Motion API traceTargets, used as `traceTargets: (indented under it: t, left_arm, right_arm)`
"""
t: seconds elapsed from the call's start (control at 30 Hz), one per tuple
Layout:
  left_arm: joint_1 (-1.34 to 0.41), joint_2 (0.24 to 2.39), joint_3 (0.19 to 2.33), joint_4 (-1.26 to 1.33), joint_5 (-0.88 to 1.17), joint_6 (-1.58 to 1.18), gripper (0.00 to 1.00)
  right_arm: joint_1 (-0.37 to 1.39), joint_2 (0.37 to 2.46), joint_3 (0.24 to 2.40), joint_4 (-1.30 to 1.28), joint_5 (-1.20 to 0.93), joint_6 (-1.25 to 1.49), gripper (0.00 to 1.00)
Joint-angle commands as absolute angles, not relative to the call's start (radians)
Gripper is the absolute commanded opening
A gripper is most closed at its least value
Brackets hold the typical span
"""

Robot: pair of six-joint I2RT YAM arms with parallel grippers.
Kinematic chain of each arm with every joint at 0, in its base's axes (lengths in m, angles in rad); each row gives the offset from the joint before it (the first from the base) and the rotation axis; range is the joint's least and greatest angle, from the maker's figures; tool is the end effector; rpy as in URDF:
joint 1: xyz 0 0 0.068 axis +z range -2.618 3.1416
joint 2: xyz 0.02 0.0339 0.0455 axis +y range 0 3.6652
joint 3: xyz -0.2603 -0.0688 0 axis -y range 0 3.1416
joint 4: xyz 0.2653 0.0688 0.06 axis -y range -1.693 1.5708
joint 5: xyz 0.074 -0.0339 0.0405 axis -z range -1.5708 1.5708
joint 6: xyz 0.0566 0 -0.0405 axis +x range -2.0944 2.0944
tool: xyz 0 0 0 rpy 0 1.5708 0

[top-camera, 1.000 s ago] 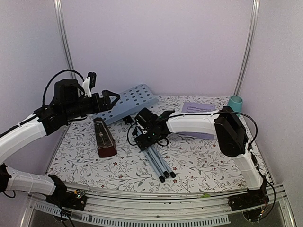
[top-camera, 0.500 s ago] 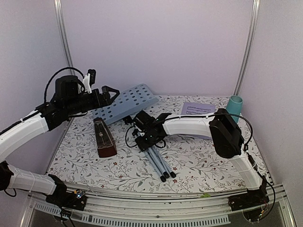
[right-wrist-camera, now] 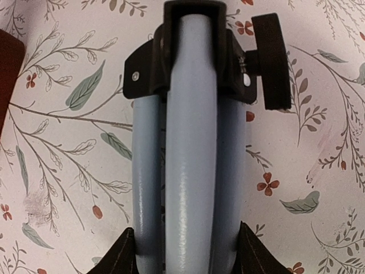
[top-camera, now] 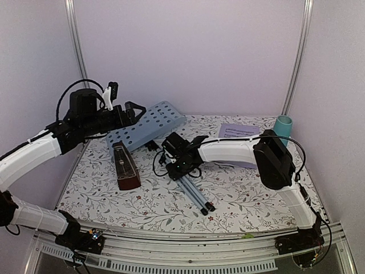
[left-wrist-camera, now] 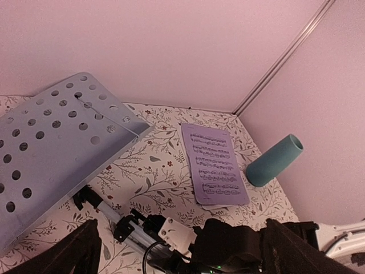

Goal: Set up the instrument practice props
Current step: Pick up the music stand from the center of the board.

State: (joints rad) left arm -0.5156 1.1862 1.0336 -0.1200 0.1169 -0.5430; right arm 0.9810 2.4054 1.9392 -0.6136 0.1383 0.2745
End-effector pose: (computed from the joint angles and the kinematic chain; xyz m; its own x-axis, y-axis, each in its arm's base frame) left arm 0.2743 -0.1631 0.3387 -0.5041 -0.3042 -0.8083 0.3819 0.7609 -0.5245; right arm 0.3058 0.4429 0.1079 -0.6854 -0.5415 -0.4868 -0.6245 0.7809 0.0108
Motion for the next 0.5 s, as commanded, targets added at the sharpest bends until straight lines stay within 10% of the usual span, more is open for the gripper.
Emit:
traceTargets:
  t: [0.0, 0.47]
  left_arm:
    - [-0.505, 1.213, 1.047, -0.089, 0.127, -0.547, 0.99]
    - [-0.526, 1.272, 1.047, 0.046, 0.233, -0.562, 0.99]
  right_arm:
    - [0.955, 2.309, 1.850, -0.517, 0.085, 0.302, 0.00]
    - [0.876, 2.045, 1.656, -0.245, 0.027, 0.351, 0.00]
